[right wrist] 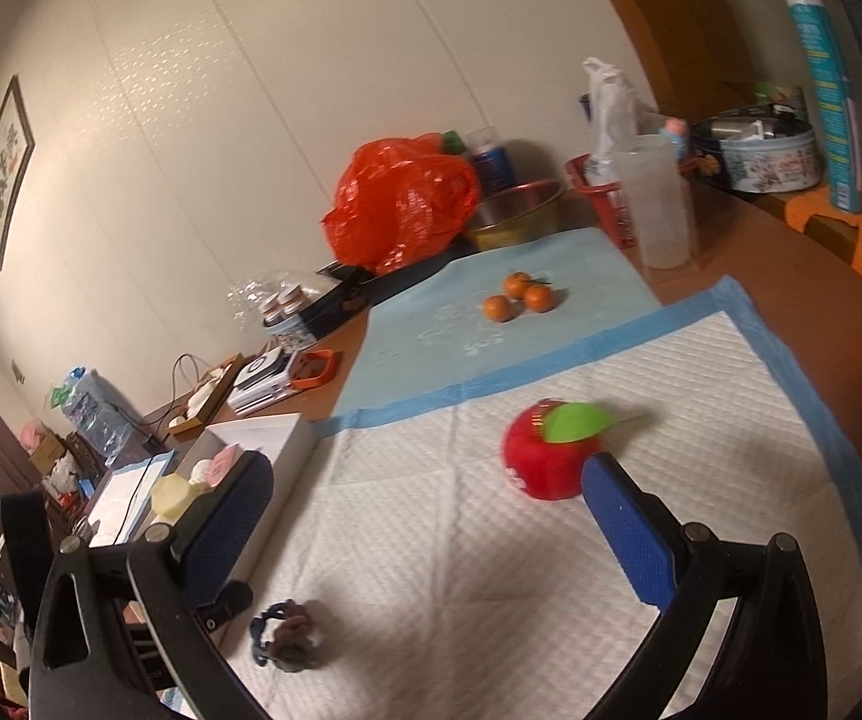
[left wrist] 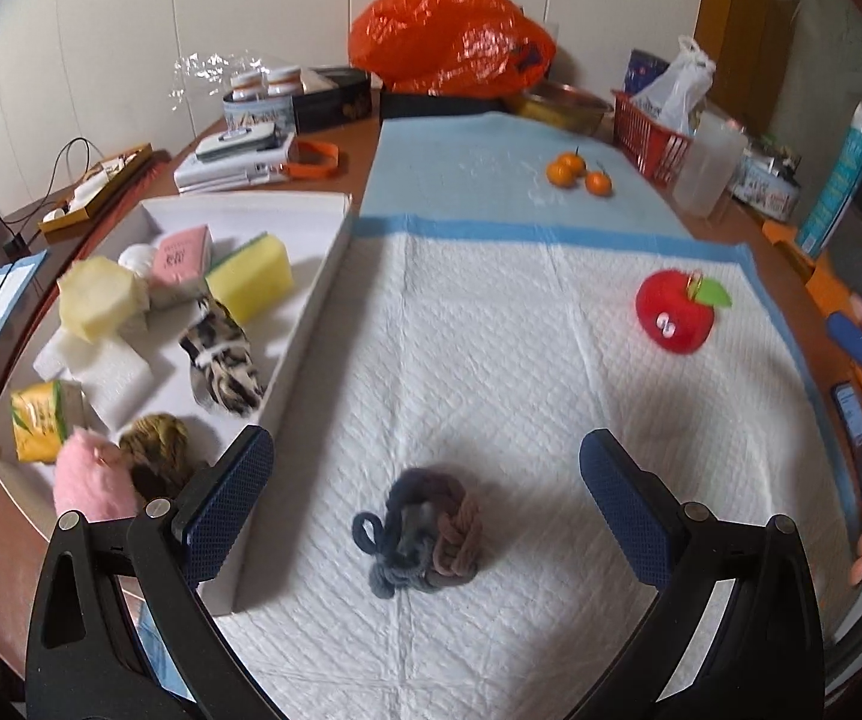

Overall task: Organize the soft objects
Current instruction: 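Lower the left gripper onto the braided blue-pink rope and close it, then grasp the red apple plush with the right gripper while the left lifts the rope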

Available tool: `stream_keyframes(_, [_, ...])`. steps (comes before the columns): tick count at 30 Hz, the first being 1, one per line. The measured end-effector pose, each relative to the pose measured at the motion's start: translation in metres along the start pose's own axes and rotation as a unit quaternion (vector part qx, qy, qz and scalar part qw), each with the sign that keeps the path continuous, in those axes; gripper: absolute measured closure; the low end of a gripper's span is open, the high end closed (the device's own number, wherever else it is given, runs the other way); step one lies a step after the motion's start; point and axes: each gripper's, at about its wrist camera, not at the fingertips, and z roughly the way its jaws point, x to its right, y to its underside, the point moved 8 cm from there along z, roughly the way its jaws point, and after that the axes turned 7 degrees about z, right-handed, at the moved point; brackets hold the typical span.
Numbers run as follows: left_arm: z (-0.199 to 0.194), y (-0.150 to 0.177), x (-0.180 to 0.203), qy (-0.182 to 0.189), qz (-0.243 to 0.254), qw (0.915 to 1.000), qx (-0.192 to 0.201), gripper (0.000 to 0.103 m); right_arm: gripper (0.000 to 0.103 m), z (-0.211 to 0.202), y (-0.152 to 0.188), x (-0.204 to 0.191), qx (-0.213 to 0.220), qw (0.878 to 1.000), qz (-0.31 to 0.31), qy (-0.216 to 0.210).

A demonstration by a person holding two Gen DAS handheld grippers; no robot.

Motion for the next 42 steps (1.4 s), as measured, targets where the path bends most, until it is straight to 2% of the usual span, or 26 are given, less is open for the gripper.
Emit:
stream_keyframes(8, [0.024, 0.022, 0.006, -0.012, 0.008, 0.9994, -0.032, 0.0, 0.0, -0.006, -0.006, 0.034, -0.003, 1.0, 0.027, 0.013])
stream_keyframes(17, [0.037, 0.03, -0.005, -0.025, -0.01, 0.9989, -0.037, 0.0, 0.0, -0.01, -0.006, 0.039, -0.004, 1.0, 0.024, 0.017])
stream_keyframes(20, [0.041, 0.033, -0.01, -0.022, -0.014, 0.9989, -0.039, 0.0, 0.0, -0.01, -0.007, 0.044, -0.004, 0.999, 0.029, 0.021])
stream_keyframes(24, [0.056, 0.043, -0.01, -0.003, -0.022, 0.998, -0.06, 0.0, 0.0, -0.009, -0.006, 0.046, -0.005, 0.999, 0.032, 0.024])
stream_keyframes(26, [0.058, 0.044, -0.007, -0.012, -0.007, 0.9981, -0.06, 0.0, 0.0, -0.008, -0.006, 0.046, -0.005, 0.999, 0.032, 0.026])
stream_keyframes(28, [0.056, 0.044, -0.006, -0.014, 0.002, 0.9985, -0.052, 0.006, 0.0, -0.007, -0.005, 0.046, -0.006, 0.999, 0.03, 0.027])
stream_keyframes(29, [0.054, 0.043, -0.005, -0.013, 0.007, 0.9988, -0.047, 0.024, 0.0, -0.006, -0.005, 0.046, -0.006, 0.999, 0.03, 0.028])
stream_keyframes(30, [0.055, 0.043, -0.003, -0.002, 0.009, 0.9987, -0.05, 0.048, 0.0, -0.005, -0.005, 0.047, -0.007, 0.999, 0.029, 0.03])
stream_keyframes(31, [0.056, 0.044, -0.004, -0.002, 0.011, 0.9986, -0.051, 0.051, 0.0, -0.003, -0.005, 0.049, -0.007, 0.999, 0.027, 0.033])
stream_keyframes(33, [0.054, 0.044, 0.001, 0.005, 0.03, 0.9984, -0.047, 0.065, 0.0, 0.005, -0.005, 0.053, -0.011, 0.999, 0.015, 0.044])
stream_keyframes(35, [0.052, 0.044, 0.003, 0.008, 0.04, 0.9981, -0.046, 0.066, 0.0, 0.024, -0.002, 0.059, -0.035, 0.997, -0.015, 0.073])
stream_keyframes(38, [0.049, 0.041, 0.005, 0.033, 0.036, 0.9975, -0.051, 0.068, 0.0, 0.049, 0.0, 0.066, -0.052, 0.992, -0.052, 0.102])
stream_keyframes(42, [0.029, 0.02, 0.001, 0.042, 0.028, 0.9982, -0.033, 0.068, 0.0, 0.08, 0.001, 0.063, -0.084, 0.987, -0.078, 0.111])
